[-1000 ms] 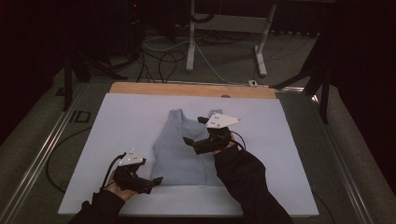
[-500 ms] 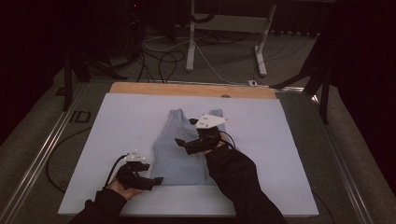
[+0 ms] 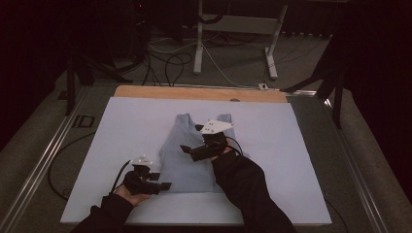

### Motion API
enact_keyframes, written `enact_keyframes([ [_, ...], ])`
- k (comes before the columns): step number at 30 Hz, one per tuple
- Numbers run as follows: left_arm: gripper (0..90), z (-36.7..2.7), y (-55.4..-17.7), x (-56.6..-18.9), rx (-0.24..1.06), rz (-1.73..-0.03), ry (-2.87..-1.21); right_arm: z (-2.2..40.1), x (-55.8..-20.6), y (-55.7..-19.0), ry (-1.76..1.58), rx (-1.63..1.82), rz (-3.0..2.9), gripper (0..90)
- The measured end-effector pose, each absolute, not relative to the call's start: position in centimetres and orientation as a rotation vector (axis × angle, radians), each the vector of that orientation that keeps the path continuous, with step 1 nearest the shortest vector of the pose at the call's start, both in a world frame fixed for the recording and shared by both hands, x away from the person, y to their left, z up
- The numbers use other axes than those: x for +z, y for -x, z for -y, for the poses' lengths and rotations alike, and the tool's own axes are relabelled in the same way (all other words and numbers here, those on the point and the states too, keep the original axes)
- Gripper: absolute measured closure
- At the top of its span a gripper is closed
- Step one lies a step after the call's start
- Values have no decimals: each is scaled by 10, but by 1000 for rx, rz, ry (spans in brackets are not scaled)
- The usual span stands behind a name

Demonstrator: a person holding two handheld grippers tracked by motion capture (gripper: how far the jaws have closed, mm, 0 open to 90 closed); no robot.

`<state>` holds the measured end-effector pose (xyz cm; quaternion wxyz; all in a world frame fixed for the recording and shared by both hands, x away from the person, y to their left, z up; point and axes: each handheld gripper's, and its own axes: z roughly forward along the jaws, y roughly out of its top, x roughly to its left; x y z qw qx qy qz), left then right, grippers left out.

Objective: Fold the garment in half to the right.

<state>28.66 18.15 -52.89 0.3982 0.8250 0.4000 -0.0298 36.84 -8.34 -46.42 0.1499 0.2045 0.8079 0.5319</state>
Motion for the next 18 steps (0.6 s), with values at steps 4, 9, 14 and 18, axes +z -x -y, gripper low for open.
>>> enact_keyframes([
  [4,441,-180,-284,-529,-119,-1012,-2095,83,-463,-368,-581,1528,-2322,85],
  [9,499,-178,-278,-529,-132,-1028,-2091,84,-462,-368,-583,1530,-2322,85],
  [14,606,-176,-278,-530,-159,-1045,-2090,82,-461,-368,-578,1527,-2319,86],
  [18,753,-178,-277,-531,-175,-1053,-2091,79,-460,-370,-568,1519,-2319,85],
])
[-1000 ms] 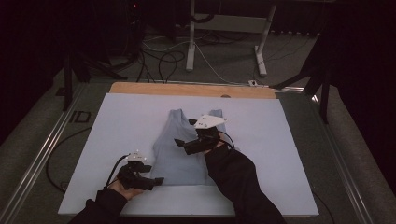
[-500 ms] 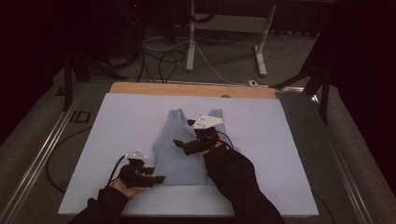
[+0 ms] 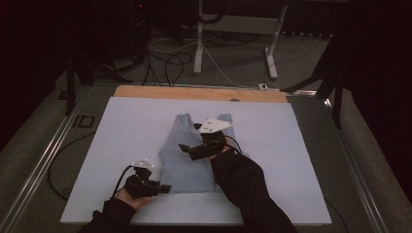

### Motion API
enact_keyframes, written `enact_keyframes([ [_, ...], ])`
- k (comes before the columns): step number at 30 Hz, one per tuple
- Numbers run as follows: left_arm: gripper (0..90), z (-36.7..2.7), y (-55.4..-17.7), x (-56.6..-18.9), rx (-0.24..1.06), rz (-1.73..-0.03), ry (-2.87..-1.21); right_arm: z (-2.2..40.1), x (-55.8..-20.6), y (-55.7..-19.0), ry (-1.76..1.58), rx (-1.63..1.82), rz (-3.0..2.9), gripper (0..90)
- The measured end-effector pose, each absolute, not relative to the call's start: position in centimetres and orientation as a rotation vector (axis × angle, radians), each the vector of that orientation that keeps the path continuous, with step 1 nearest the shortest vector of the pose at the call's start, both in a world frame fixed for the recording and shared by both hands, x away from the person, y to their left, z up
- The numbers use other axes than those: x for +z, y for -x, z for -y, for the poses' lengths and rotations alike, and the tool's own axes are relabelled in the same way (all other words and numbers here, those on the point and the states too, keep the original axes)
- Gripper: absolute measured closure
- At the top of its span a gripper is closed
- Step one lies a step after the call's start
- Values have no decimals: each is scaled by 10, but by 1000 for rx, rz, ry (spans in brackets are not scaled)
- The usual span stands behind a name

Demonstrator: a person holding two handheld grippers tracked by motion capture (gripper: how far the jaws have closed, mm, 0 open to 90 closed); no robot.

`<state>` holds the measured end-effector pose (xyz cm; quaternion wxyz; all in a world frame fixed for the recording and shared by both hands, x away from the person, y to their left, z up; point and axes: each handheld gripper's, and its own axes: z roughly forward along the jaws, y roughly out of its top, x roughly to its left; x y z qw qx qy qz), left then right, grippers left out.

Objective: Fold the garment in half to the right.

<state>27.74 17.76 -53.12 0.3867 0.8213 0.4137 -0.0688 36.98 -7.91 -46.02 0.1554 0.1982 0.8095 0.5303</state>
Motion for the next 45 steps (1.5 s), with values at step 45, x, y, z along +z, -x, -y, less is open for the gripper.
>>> enact_keyframes([
  [45,858,-171,-264,-501,-30,-950,-2013,12,-467,-474,-771,1404,-2341,85],
])
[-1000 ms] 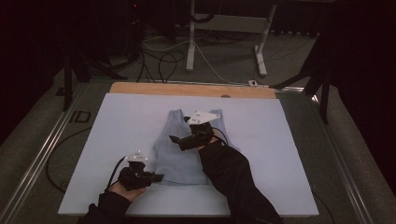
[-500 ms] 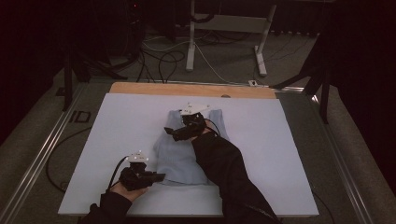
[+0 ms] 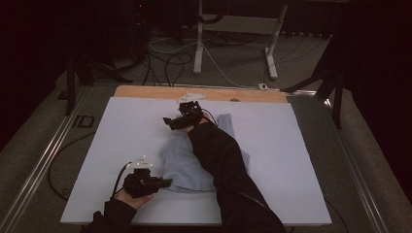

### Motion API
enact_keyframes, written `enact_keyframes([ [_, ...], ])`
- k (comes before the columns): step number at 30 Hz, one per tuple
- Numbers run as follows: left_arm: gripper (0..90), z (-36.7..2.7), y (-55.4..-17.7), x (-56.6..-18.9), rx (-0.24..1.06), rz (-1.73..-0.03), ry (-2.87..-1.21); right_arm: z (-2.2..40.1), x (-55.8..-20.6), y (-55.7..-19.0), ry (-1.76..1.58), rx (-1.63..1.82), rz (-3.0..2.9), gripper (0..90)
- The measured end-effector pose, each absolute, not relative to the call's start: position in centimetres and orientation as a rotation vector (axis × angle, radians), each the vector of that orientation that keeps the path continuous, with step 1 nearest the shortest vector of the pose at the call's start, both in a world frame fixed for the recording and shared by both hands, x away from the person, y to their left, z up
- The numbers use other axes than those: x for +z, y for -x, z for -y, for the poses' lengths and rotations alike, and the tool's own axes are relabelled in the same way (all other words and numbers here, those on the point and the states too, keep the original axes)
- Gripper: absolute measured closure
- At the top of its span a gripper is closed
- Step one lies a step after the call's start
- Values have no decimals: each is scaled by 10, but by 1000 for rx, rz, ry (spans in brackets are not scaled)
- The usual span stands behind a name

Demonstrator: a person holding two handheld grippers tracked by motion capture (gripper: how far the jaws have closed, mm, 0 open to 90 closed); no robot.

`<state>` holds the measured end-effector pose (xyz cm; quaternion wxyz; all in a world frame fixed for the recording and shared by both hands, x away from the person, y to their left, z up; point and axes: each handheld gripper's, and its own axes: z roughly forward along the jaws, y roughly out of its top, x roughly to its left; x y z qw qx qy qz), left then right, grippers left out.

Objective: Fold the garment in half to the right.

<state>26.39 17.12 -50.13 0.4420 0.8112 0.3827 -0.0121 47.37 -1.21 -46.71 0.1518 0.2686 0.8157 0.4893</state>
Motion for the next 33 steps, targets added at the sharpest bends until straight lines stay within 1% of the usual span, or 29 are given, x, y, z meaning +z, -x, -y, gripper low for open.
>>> enact_keyframes([
  [3,858,-171,-263,-501,-26,-943,-2015,9,-473,-483,-816,1356,-2343,94],
  [4,858,-171,-263,-502,-26,-942,-2017,9,-476,-486,-835,1347,-2343,128],
  [6,858,-170,-262,-502,-26,-942,-2021,7,-482,-492,-869,1301,-2355,155],
  [12,859,-170,-262,-502,-38,-945,-2015,2,-498,-501,-928,1176,-2383,381],
  [13,858,-170,-263,-502,-39,-944,-2018,1,-499,-503,-938,1162,-2386,408],
  [15,859,-170,-262,-503,-43,-948,-2017,1,-503,-507,-967,1146,-2395,430],
  [19,859,-170,-262,-503,-47,-945,-2017,-1,-509,-513,-1006,1119,-2408,437],
  [22,859,-169,-262,-504,-59,-938,-2019,-2,-514,-516,-1053,1091,-2409,410],
  [33,859,-166,-261,-503,-60,-931,-2025,-11,-526,-517,-1014,898,-2446,386],
])
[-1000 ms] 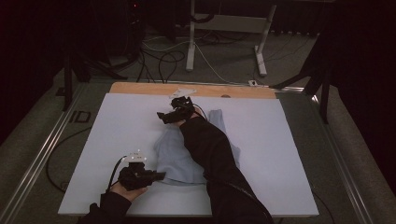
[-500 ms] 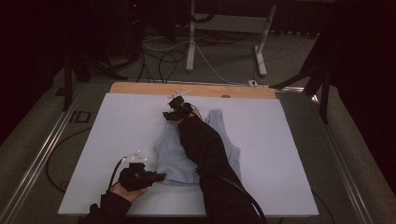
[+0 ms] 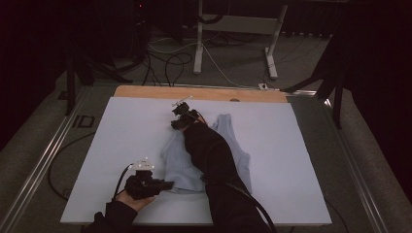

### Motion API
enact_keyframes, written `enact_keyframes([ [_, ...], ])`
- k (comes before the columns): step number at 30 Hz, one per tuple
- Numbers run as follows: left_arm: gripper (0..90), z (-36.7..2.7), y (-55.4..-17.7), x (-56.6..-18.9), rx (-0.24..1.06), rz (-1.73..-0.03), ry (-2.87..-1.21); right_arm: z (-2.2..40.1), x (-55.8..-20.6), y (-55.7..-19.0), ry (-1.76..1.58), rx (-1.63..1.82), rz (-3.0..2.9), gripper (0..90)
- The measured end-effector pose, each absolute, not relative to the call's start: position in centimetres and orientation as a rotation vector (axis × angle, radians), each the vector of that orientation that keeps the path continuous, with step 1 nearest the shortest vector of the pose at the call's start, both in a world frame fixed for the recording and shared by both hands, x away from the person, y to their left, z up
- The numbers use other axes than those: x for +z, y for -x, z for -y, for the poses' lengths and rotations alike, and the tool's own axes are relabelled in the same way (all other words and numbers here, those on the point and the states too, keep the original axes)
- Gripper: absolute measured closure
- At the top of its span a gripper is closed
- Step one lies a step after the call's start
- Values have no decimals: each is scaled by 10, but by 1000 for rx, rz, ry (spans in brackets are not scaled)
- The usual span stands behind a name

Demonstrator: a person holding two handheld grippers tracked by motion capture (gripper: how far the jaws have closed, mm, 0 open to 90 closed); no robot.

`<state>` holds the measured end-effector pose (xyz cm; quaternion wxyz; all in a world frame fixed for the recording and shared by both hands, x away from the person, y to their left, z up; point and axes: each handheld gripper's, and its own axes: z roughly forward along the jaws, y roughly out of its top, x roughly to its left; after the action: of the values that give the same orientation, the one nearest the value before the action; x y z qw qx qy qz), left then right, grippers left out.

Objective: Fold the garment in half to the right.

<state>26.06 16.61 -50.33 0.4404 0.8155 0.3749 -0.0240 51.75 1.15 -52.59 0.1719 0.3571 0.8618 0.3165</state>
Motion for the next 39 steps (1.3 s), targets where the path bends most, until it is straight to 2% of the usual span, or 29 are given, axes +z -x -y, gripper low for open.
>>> enact_keyframes([
  [7,859,-165,-260,-503,-59,-929,-2026,-12,-523,-519,-1024,858,-2457,488],
  [16,859,-166,-260,-504,-61,-930,-2029,-13,-520,-521,-991,818,-2482,783],
  [18,859,-166,-261,-505,-66,-935,-2024,-12,-519,-522,-988,812,-2483,825],
  [39,860,-163,-258,-499,-40,-919,-2029,7,-472,-516,-918,924,-2446,846],
])
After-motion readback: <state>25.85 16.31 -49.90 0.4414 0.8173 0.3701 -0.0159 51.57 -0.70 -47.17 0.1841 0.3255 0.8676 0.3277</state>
